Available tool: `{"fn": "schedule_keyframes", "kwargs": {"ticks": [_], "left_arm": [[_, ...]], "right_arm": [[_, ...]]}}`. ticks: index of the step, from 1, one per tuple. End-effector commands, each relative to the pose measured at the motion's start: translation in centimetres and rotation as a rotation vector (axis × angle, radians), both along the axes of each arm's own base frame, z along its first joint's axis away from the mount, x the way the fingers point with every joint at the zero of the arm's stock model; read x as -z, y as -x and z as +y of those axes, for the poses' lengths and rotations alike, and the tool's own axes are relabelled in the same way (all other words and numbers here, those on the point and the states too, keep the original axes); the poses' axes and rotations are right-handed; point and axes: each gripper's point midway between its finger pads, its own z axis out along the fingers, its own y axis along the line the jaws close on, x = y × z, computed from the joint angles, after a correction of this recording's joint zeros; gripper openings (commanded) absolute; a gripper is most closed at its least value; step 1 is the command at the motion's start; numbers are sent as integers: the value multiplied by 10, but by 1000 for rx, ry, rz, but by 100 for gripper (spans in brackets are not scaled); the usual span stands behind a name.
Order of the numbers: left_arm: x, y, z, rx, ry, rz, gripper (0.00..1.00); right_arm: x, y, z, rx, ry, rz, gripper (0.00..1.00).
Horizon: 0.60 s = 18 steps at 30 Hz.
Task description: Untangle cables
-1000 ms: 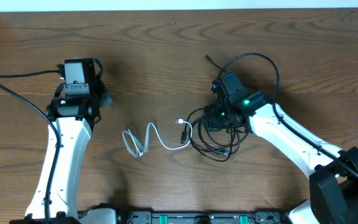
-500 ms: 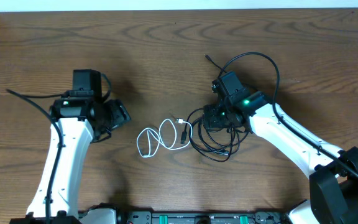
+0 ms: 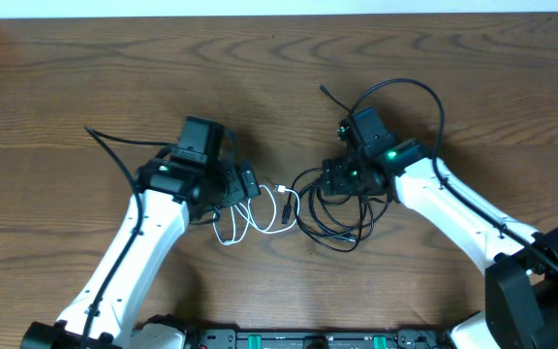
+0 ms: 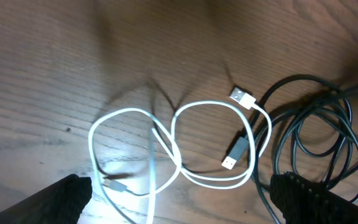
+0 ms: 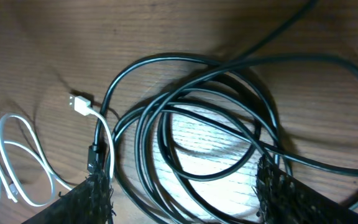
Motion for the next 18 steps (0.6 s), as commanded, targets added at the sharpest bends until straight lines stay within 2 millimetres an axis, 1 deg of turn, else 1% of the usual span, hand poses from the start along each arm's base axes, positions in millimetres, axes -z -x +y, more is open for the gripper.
{"fn": "schedule_keyframes", "kwargs": {"ticks": [1,5,8,9,11,14,15,18], "left_arm": [[7,3,3,-86,-87,-1,99],[15,1,5,-130,-188,-19,99],[26,-4,-10,-99,-198,-23,99],[32,-5,-15,-86,-204,-16,99],[46,-5,-19,-99,-237,5,99],[65,-2,-15,-148,-314,35,99],[73,-1,-16,-163,-327,48,99],[85,-1,-22,-148,-340,65,99]], "right_arm": [[2,-8,-21,1,-5,8,73],[-7,-14,-43,-3,-77,23,76],[-9,-17,-63,56,-92,46,76],[-9,-17,-69,71,-92,53,76],[-8,-14,-80,83,-90,72,75],[-6,-11,-87,73,-77,84,75],[-6,-11,-88,58,-73,81,75],[-6,-11,-88,49,-71,78,75]]}}
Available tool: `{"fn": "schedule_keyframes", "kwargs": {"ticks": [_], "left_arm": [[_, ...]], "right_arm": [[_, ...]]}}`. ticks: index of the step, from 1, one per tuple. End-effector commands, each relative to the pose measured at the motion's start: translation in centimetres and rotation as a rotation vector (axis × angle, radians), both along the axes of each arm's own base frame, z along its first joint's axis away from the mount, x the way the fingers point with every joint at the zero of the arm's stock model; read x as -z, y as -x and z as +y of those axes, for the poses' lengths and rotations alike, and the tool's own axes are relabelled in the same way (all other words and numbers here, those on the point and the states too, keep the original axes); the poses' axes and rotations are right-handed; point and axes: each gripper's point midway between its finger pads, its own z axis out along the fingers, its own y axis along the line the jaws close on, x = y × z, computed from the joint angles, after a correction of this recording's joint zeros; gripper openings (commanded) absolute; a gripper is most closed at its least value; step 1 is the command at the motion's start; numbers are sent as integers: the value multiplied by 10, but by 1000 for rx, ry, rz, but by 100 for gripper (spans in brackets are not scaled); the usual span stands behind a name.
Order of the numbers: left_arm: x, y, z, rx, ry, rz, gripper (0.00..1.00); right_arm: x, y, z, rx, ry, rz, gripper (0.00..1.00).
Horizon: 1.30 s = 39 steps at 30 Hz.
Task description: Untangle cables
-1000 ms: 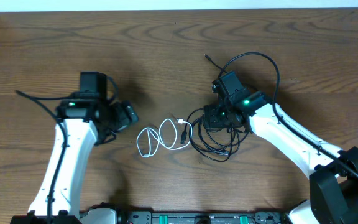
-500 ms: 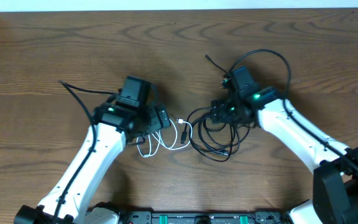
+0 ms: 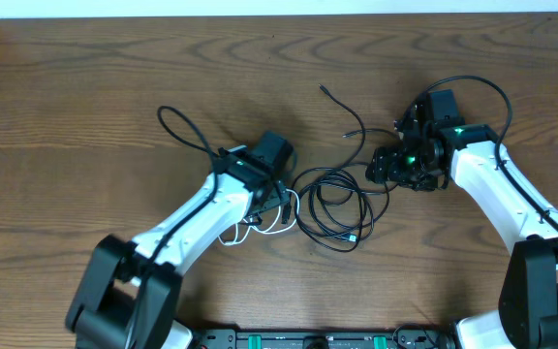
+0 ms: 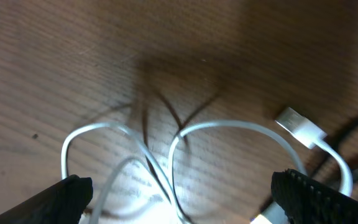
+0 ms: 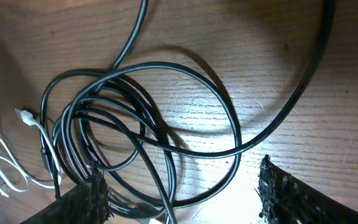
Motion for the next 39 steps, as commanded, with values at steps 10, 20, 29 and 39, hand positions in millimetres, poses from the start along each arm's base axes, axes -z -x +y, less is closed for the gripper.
{"fn": "schedule_keyframes", "kwargs": {"ticks": [10,20,29,39], "left_arm": [[19,6,-16,7,-31,15,99],[0,-11,-30,107,15,-60,99],[-1,-17,-35,353,-32,-73,99],[1,-17,-38,392,-28,-68,98]], "right_arm": [[-8,1,3,-49,-16,-37,75],[-8,1,3,-49,-16,-37,76],[-8,0,3,-49,-16,-40,77],[-8,0,3,-50,-16,-40,78]]}}
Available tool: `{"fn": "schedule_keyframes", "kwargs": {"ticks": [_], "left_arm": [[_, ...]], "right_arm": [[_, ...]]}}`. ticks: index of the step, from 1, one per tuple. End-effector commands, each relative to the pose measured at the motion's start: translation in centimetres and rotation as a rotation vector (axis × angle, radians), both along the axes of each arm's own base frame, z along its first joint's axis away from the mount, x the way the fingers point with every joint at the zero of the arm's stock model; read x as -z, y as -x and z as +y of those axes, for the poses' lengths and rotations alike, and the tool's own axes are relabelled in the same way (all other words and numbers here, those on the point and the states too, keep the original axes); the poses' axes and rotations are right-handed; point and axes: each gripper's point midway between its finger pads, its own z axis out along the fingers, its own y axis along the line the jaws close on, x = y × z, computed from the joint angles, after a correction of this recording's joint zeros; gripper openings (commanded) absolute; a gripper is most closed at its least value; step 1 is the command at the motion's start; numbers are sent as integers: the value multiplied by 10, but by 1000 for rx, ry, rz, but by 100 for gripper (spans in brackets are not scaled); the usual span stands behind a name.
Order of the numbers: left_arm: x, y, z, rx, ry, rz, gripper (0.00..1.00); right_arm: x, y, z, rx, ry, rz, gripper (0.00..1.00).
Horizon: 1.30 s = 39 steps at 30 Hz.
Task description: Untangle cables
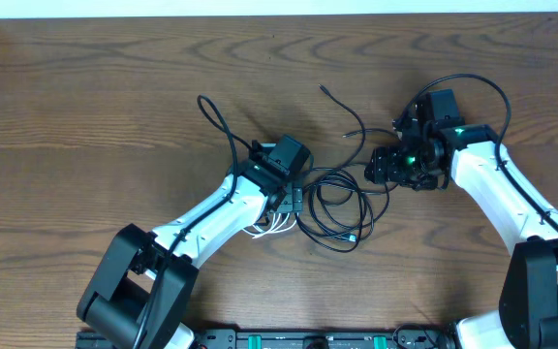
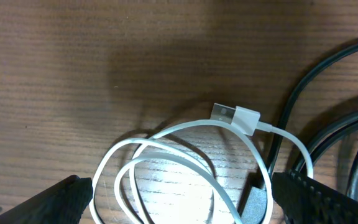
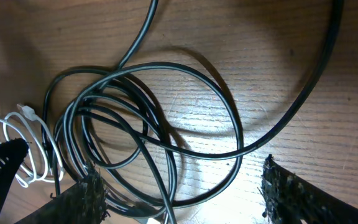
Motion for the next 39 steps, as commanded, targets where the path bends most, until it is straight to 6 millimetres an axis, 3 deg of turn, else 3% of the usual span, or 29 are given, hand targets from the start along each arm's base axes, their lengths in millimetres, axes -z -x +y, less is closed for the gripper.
{"fn": "schedule_keyframes", "kwargs": {"ticks": [1,10,16,20,22,23,25,27,32,39], "left_arm": [[-7,-4,-8,34,27,-13,98],[4,1,-10,-99,88,-2,95],[23,5,-7,-134,67,43,89],[36,9,-5,-171,51,73,72],[43,11,-3,-172,35,91,71],[47,13,-2,-172,29,100,66],[51,14,-1,-173,18,112,44],[52,14,1,-175,8,108,9],[34,1,25,-171,-59,48,7],[-36,-12,116,-300,-296,-99,7]], "right_arm": [[-7,1,2,-22,-12,-23,79],[-6,1,2,-36,-6,-28,79],[-6,2,1,-36,-6,-26,79],[-6,2,1,-36,-6,-25,79],[-6,2,1,-36,-6,-25,79],[-6,2,1,-36,-6,-25,79],[-6,2,1,-36,-6,-25,79],[-6,2,1,-36,-5,-25,79],[-6,2,1,-36,-6,-25,79],[-6,2,1,-35,-5,-25,79]]}}
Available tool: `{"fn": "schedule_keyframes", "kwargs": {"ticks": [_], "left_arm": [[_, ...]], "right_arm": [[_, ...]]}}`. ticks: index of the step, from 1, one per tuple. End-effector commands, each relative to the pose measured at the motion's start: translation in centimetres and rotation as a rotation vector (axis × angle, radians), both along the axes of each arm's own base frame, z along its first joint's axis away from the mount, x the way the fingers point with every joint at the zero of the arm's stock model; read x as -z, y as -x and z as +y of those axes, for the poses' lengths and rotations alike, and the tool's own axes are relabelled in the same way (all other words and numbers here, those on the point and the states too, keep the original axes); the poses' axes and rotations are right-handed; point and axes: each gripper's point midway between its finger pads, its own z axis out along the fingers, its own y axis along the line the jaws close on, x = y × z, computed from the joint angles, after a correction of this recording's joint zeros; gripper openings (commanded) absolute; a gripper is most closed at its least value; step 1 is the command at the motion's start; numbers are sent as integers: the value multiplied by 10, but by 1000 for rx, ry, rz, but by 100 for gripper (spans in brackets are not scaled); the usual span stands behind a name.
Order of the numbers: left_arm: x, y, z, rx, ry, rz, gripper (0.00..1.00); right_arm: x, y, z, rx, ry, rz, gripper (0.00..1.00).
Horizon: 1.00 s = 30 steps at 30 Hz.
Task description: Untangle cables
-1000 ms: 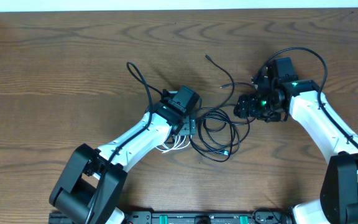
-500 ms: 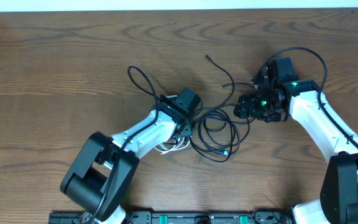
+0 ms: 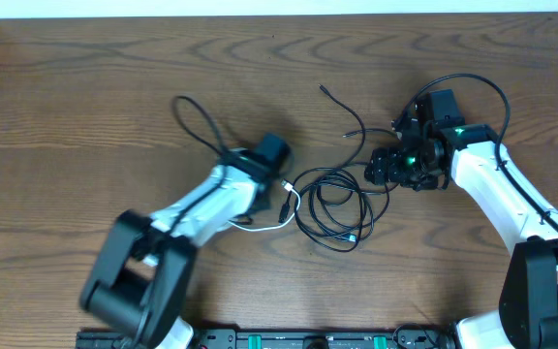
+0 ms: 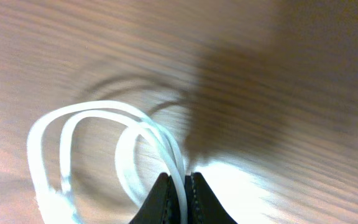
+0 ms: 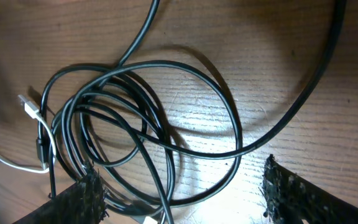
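Note:
A thin white cable (image 3: 271,225) lies left of a black cable coil (image 3: 337,208), and its USB plug (image 3: 287,189) rests against the coil's left edge. My left gripper (image 3: 256,194) is blurred in the overhead view. In the left wrist view the left gripper (image 4: 180,182) is shut on the white cable's strands, with white loops (image 4: 98,134) beyond the fingers. My right gripper (image 3: 384,173) stands open at the coil's right edge. The right wrist view shows that gripper (image 5: 180,174) open over the black coil (image 5: 142,124), touching nothing, with the white plug (image 5: 27,102) at far left.
A loose black cable end (image 3: 342,107) trails up from the coil toward the table's middle back. Each arm's own black lead loops beside it, one on the left (image 3: 192,116) and one on the right (image 3: 473,87). Bare wooden tabletop (image 3: 85,78) surrounds everything.
My left gripper was open over the bunched white loops beside the black coil; now it is shut on the white cable and sits further left. The white cable lies more drawn out. The right arm is unmoved.
At first both grippers were open, the left over the white loops and the right over the black coil. Then the right gripper stood at the coil's right edge and stayed there. The left gripper was nearer the coil each time, and now grips the white cable.

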Motion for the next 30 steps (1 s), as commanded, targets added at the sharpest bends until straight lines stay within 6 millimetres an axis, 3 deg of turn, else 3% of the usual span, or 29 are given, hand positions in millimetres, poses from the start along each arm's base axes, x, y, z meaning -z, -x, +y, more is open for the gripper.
{"fn": "schedule_keyframes", "kwargs": {"ticks": [1,7,8,11,12,14,17,23,25,27,29,30], "left_arm": [[-53,-19,52,-27,-165,-156,7],[-115,-23,84,-20,-143,-307,7],[-121,-23,85,-22,-136,-326,7],[-127,-22,60,166,-32,-311,7],[-135,-19,78,192,-152,-299,8],[-159,-15,119,31,-348,-364,7],[-196,-6,158,-196,-493,-496,8],[-216,4,179,-521,-338,-705,7],[-211,2,176,-571,-244,-722,7],[-199,-16,151,-460,-79,-681,7],[-189,-39,103,-97,67,-592,7],[-179,-44,51,282,203,-510,7]], "right_arm": [[-6,1,2,-16,-10,-21,79],[-6,1,2,-15,-10,-21,79],[-6,1,2,-15,-10,-21,79],[-6,1,2,-15,-10,-21,80],[-6,1,2,-15,-10,-20,80],[-6,1,2,-15,-10,-20,79],[-6,1,2,-15,-11,-21,79],[-6,1,2,-15,-10,-21,79],[-6,1,2,-15,-10,-21,79],[-6,1,2,-15,-10,-23,80],[-7,0,2,-15,-11,-25,80],[-7,-1,2,-15,-12,-28,80]]}}
